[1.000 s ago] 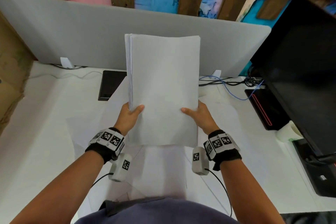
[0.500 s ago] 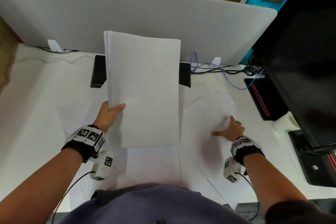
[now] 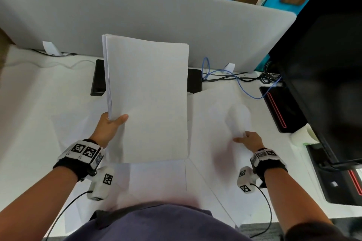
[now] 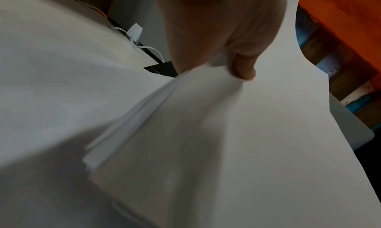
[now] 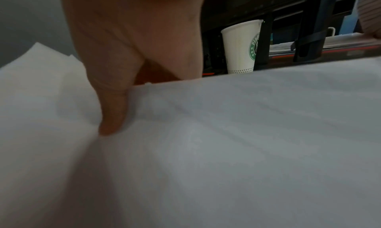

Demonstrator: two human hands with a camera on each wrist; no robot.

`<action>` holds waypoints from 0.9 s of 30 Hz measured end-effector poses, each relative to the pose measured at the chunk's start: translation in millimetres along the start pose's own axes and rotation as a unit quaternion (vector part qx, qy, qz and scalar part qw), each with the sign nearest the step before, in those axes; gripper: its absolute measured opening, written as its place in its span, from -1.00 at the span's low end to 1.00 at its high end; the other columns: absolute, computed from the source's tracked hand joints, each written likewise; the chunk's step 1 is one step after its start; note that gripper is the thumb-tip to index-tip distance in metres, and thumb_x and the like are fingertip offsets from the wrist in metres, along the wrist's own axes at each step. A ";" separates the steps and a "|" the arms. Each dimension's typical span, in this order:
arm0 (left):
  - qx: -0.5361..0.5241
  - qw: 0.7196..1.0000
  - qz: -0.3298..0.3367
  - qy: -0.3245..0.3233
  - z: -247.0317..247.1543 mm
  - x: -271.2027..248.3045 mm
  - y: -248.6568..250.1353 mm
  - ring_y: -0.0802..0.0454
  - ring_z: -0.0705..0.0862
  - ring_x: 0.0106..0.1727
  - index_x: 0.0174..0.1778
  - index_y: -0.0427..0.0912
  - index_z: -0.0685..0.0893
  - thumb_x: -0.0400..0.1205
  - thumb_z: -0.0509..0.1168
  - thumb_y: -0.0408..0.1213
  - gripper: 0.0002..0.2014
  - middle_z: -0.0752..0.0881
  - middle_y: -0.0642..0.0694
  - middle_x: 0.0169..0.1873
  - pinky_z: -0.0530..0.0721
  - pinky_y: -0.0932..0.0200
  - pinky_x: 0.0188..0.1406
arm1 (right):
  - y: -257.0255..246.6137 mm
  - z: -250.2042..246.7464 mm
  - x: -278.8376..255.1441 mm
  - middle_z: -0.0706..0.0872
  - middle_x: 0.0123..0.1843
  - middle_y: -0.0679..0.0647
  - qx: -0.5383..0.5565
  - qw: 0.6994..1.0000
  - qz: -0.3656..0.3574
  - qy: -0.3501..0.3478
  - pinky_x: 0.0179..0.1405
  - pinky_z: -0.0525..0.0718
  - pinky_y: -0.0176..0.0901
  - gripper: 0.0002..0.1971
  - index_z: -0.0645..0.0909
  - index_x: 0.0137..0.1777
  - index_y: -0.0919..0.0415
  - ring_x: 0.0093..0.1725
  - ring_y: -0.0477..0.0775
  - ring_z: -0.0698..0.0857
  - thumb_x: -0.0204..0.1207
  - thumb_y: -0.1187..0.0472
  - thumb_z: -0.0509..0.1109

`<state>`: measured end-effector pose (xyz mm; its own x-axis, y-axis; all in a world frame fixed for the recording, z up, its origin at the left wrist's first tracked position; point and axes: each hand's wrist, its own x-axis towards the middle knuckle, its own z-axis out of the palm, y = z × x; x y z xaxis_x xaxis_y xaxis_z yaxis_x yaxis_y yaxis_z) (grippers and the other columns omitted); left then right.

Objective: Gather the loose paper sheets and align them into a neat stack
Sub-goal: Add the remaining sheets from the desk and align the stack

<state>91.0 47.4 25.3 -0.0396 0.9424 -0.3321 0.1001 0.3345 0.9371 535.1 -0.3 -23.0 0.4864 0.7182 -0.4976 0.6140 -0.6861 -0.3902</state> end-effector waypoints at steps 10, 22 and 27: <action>-0.011 1.000 0.011 0.002 -2.7 1.2 -3.2 0.04 0.64 -0.14 -0.04 -0.14 0.63 0.63 0.26 -0.41 -0.90 0.67 -0.08 -0.19 0.58 0.18 -0.13 | -22.7 22.0 -9.9 0.63 0.22 0.38 -0.034 0.996 0.035 0.068 0.16 0.48 0.01 -0.55 0.56 0.22 0.45 0.27 0.36 0.52 0.49 0.09 0.44; -0.001 1.000 -0.001 0.015 -22.9 0.9 -13.1 -0.15 0.62 -0.01 0.03 -0.23 0.62 0.62 0.28 -0.37 -0.90 0.67 -0.23 -0.08 0.53 -0.02 0.11 | -30.0 5.5 -15.4 0.68 -0.06 0.27 0.121 0.991 -0.035 -0.044 -0.06 0.55 -0.06 -0.71 0.64 0.08 0.51 -0.07 0.20 0.64 0.40 0.37 0.50; 0.002 1.000 -0.008 0.030 -26.9 0.6 -17.3 -0.13 0.61 -0.05 0.07 -0.27 0.59 0.62 0.28 -0.38 -0.87 0.67 -0.15 -0.16 0.51 0.00 0.10 | -57.6 -40.6 -36.3 0.65 -0.09 0.22 0.133 0.971 -0.157 0.121 -0.19 0.57 -0.12 -0.78 0.60 0.11 0.38 -0.10 0.15 0.63 0.49 0.33 0.42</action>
<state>62.5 42.1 11.8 -0.1012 0.9348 -0.3404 0.1026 0.3502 0.9311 507.4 17.8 49.0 0.4527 0.8811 -0.1369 0.5892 -0.4109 -0.6957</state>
